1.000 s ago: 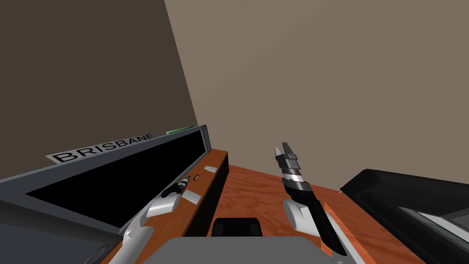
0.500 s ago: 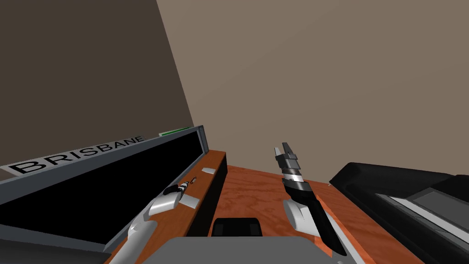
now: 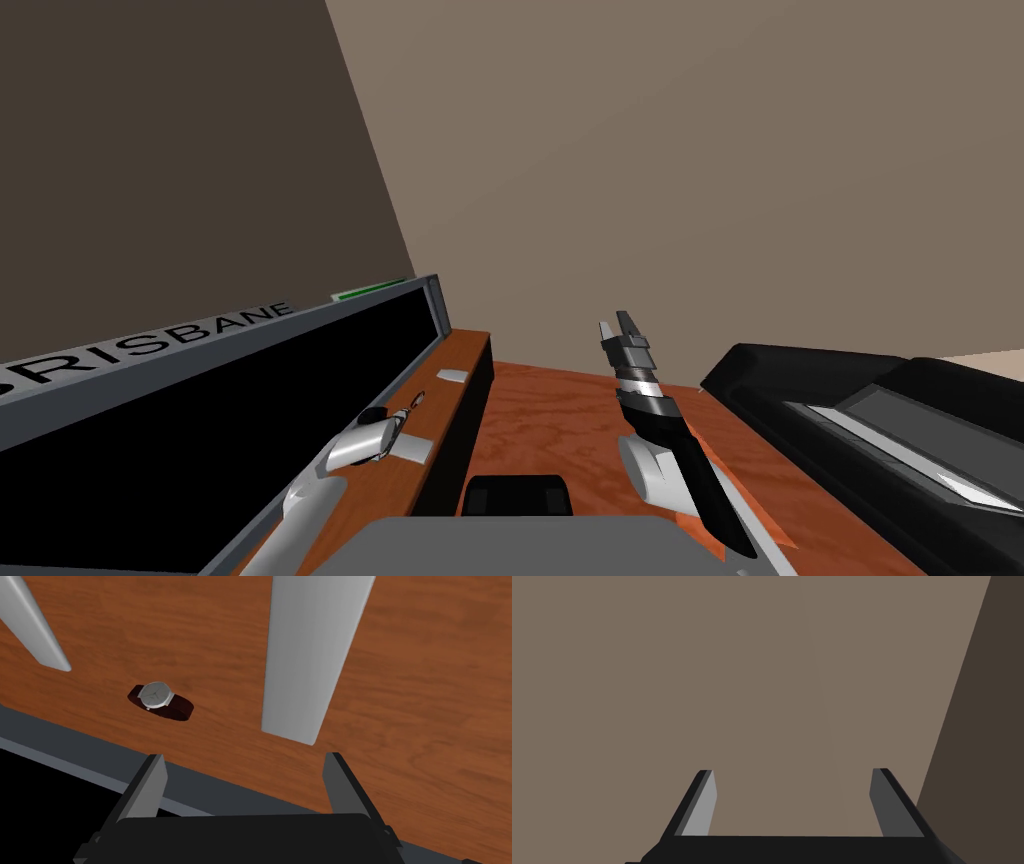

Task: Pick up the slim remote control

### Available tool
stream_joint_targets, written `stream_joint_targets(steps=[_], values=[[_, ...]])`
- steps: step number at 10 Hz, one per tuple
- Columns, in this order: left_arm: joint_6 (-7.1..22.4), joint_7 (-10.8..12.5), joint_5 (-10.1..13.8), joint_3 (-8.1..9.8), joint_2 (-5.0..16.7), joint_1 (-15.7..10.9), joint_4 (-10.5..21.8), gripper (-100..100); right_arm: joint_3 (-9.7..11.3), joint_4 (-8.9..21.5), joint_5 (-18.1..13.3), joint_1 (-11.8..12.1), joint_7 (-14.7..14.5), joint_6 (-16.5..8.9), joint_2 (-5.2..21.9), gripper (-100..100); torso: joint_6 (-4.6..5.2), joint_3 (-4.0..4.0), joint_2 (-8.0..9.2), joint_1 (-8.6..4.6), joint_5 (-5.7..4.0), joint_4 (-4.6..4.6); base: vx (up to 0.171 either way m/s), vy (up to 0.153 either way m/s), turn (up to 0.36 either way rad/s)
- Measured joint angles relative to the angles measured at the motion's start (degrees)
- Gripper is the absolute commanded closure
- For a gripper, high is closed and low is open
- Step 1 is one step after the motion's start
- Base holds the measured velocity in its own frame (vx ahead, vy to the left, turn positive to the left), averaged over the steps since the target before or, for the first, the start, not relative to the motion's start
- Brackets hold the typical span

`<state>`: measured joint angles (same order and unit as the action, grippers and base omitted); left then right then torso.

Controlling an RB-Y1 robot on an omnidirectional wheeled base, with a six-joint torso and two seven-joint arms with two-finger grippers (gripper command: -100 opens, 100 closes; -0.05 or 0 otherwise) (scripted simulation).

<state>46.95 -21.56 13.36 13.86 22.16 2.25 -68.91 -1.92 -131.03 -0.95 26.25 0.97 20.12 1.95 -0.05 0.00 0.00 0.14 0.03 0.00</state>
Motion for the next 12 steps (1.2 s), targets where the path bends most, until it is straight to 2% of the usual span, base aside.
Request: stream_joint_targets(steps=[2,3,5,7,8,9,12], values=[[3.43,-2.12,1.36,0.78,0.09,-1.97,3.24,-100,0.00,0.00,0.00,-0.01,0.00,0.00,0.00,0,0.04,-0.01,-0.02,0.04,0.01,0.00,-0.002,0.058,-0.147],[4.56,-2.93,1.75,0.96,0.03,-2.31,4.35,-100,0.00,0.00,0.00,0.00,0.00,0.00,0.00,0,-0.02,0.00,0.00,0.06,0.01,0.00,-0.010,0.056,-0.111],[6.65,-5.15,3.06,1.54,-0.14,-4.04,8.89,-100,0.00,0.00,0.00,-0.01,0.00,0.00,0.00,0,0.02,0.01,0.02,0.08,0.02,0.00,-0.012,0.058,-0.135],[8.99,-6.81,4.12,2.03,-0.04,-4.95,10.73,-100,0.00,0.00,0.00,0.00,0.00,0.00,0.00,0,0.01,0.01,0.01,0.06,0.01,0.00,-0.013,0.062,-0.139],[10.05,-7.82,4.61,2.21,-0.22,-6.06,12.95,-100,0.00,0.00,0.00,0.00,0.00,0.00,0.00,0,0.02,0.01,0.02,0.08,0.02,0.01,-0.028,0.071,-0.141],[11.79,-8.97,5.47,2.58,-0.29,-6.00,13.23,-100,0.00,0.00,0.00,0.00,0.00,0.00,0.00,0,-0.01,0.04,0.07,0.10,0.02,0.01,-0.017,0.047,-0.044],[14.16,-10.96,6.65,3.01,-0.52,-7.49,16.10,-100,0.00,0.00,0.00,0.00,0.00,0.00,0.00,0,0.00,-0.01,-0.01,0.01,0.00,0.00,-0.008,0.044,-0.101]])
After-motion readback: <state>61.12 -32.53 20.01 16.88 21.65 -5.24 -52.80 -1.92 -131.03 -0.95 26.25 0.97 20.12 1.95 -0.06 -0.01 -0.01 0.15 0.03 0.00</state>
